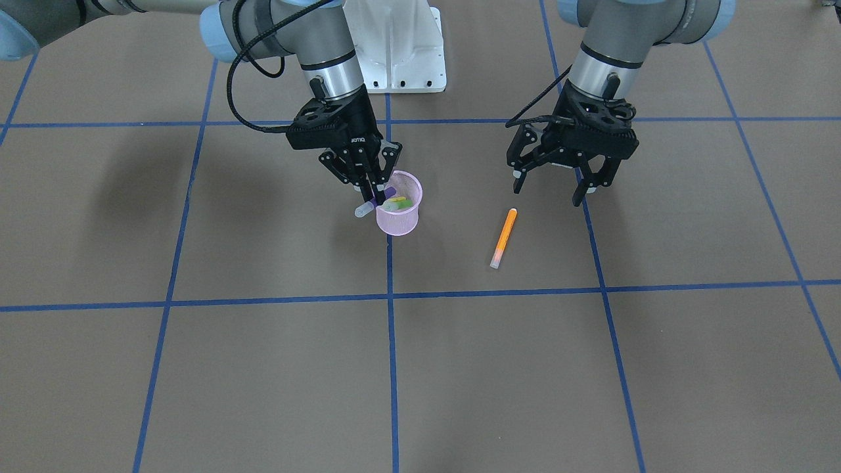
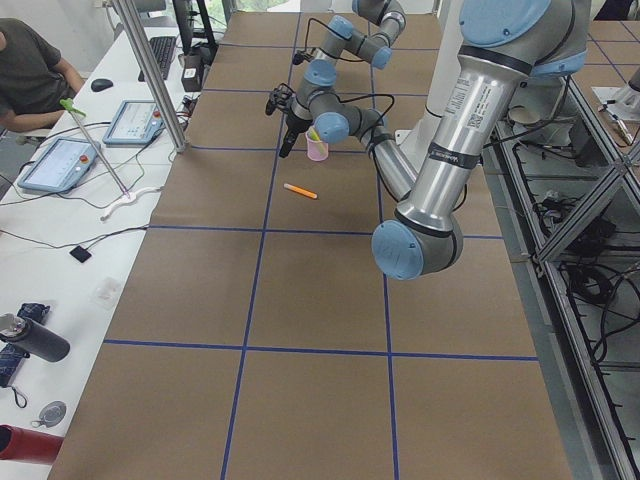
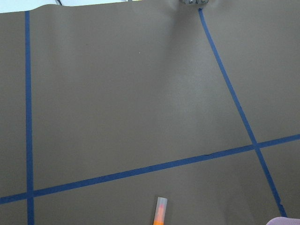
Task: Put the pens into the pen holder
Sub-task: 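Carry the purple marker into the pink cup and open the right gripper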
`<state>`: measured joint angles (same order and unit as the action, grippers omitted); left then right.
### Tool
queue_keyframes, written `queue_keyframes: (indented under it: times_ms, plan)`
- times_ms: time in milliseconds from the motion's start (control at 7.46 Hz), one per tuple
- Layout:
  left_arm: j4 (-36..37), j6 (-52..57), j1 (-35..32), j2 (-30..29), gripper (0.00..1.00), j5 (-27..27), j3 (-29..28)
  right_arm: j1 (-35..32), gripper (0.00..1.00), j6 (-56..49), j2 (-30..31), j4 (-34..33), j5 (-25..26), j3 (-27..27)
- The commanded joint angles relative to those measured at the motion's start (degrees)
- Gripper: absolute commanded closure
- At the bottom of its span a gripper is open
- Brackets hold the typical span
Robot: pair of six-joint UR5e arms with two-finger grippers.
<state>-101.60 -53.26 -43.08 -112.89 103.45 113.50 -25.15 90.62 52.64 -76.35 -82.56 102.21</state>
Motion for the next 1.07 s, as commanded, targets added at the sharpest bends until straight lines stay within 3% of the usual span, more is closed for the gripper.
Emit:
queue_keyframes:
  times_ms: [0,134,268,402,536,670,805,939]
  plan:
    - [0.0,0.0,0.01,0.03,0.02,0.0,-0.3,3.76,1.0,1.05,-0.09,-0.2,6.05,-0.43]
    - [-0.09,0.0,0.01,0.03,0.02,0.0,-0.3,4.92,1.0,1.05,0.26,-0.2,7.84,-0.44]
    - [-0.09,0.0,0.01,0.03,0.02,0.0,-0.3,4.93,0.81,0.97,0.27,-0.2,7.86,-0.35]
    - [-0.09,0.0,0.01,0.03,0.02,0.0,-0.3,4.93,0.13,0.97,0.44,-0.2,7.94,-0.44]
    - [-0.09,0.0,0.18,-0.05,0.01,-0.09,-0.99,4.93,0.02,1.05,0.44,-1.68,7.94,-0.44]
    - [-0.09,0.0,0.36,-0.66,0.01,-0.09,-2.57,4.93,0.01,0.97,0.36,-2.91,7.6,0.87]
    - [0.17,0.69,0.45,-1.28,0.02,0.0,-4.24,3.89,0.01,0.62,1.23,-4.06,4.9,3.32]
    - [0.52,4.88,0.45,-2.33,0.04,0.0,-6.95,-0.3,0.01,-0.17,2.97,-4.42,-2.35,3.86]
